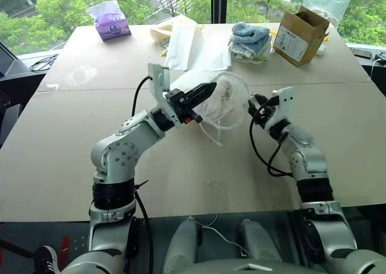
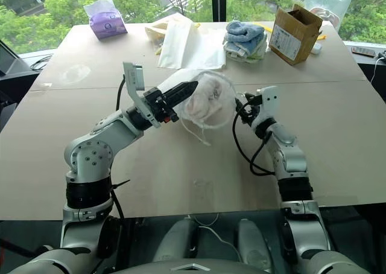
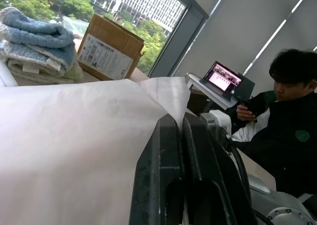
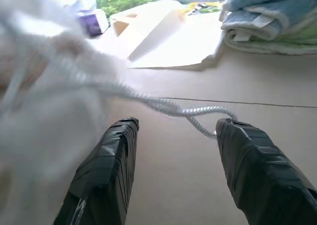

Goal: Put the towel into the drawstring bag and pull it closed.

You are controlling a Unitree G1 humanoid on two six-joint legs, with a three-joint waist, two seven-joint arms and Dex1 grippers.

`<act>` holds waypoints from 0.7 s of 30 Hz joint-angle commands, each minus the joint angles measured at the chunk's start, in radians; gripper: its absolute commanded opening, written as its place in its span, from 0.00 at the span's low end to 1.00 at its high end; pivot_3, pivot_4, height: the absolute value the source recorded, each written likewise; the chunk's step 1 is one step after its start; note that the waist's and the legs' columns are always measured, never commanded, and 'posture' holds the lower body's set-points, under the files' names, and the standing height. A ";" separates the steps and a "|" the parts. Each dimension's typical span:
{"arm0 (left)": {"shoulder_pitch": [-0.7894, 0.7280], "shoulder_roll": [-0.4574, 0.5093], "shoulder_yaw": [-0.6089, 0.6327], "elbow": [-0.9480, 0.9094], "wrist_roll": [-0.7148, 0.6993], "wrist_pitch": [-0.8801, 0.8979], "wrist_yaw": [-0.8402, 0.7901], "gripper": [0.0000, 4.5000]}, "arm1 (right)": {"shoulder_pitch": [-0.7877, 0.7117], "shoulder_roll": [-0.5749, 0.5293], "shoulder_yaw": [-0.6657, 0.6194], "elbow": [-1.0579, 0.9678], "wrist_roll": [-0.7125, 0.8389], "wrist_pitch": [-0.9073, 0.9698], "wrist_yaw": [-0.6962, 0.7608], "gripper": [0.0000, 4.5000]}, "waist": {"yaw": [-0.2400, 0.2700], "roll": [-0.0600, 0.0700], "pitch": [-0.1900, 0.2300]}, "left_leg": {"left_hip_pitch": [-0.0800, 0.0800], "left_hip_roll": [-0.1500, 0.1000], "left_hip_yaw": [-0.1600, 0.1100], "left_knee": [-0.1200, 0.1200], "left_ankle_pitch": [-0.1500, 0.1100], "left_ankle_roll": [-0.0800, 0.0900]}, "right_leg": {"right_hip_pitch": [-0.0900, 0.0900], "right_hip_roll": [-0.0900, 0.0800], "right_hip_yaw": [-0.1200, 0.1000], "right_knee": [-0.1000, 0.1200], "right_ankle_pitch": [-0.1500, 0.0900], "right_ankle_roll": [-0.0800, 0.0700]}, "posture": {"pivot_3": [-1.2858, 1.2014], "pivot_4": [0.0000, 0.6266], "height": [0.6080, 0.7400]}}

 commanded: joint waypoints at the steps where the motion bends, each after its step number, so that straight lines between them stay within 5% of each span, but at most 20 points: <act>1: -0.004 0.003 0.008 -0.036 -0.017 -0.009 -0.011 0.00 | -0.019 -0.011 -0.017 -0.012 -0.019 -0.047 -0.028 0.60 | 0.000 0.000 0.000 | 0.000 0.000 0.000 0.000 0.000 0.000 | 0.000 0.000 0.000 0.000 0.000 0.000 | 0.52 0.24 1.00; 8: 0.001 0.004 0.006 -0.039 -0.017 -0.006 -0.012 0.00 | -0.001 -0.049 0.086 -0.018 -0.145 -0.146 -0.004 0.60 | -0.003 0.000 0.000 | 0.000 0.000 0.003 0.000 0.000 0.000 | -0.003 0.000 0.003 0.003 0.000 0.000 | 0.52 0.24 1.00; 21: 0.012 0.005 0.002 -0.043 -0.012 -0.005 -0.012 0.00 | 0.010 0.021 0.022 -0.084 -0.072 -0.070 -0.088 0.60 | -0.003 0.000 0.000 | 0.000 0.000 0.004 0.000 0.000 0.000 | -0.005 0.000 0.004 0.006 0.000 0.000 | 0.52 0.24 1.00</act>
